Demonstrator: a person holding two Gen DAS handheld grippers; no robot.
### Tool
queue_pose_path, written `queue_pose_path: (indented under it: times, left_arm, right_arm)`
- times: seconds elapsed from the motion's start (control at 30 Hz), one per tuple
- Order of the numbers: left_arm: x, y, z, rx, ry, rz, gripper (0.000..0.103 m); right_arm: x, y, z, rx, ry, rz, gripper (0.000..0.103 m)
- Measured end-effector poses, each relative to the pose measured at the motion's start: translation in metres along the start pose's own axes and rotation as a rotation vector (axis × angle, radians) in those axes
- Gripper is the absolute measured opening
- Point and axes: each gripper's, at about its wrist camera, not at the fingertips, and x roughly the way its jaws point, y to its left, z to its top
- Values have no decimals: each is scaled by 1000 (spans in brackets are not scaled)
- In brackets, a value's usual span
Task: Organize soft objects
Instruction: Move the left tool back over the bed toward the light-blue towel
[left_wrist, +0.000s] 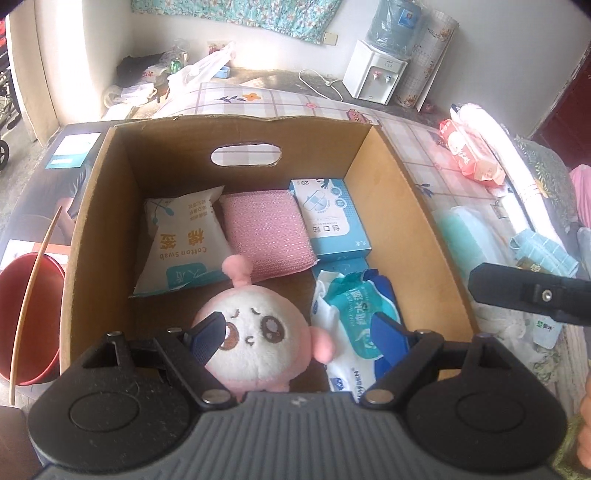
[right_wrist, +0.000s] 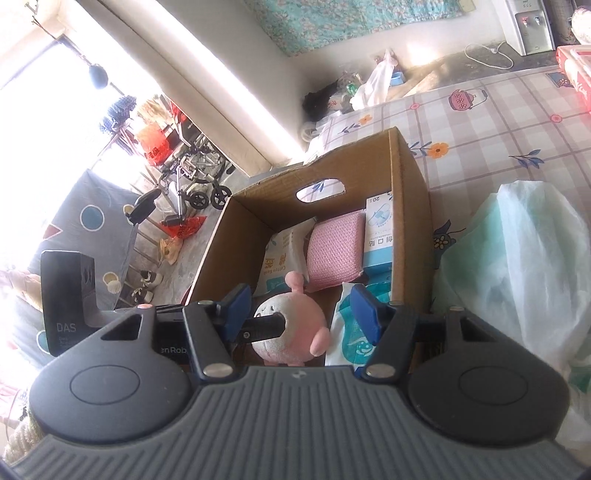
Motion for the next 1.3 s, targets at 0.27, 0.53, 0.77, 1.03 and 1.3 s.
queue_pose_path:
  times: [0.27,0.53,0.77,1.03,1.3]
  left_arm:
    - [-10,-74,3,30,-44,-116,87]
    - [12,-165,13,52,-6,-217,87]
    - [48,-244,36,31,77,-292,86]
    - [118,-308,58,-23,238,-338,83]
    - [179,-336,64,-98,357,-364,83]
  right_arm:
    - [-65,-52,-6,80,-148,-59,60]
    - [-141,-125,-8,59,-274,-321,60]
    - [-188,-197,7,-41,-297,-612,60]
    - [-182,-267,31,-194,-185,-827,56]
    - [-150,-307,38,-225,-36,-880,37]
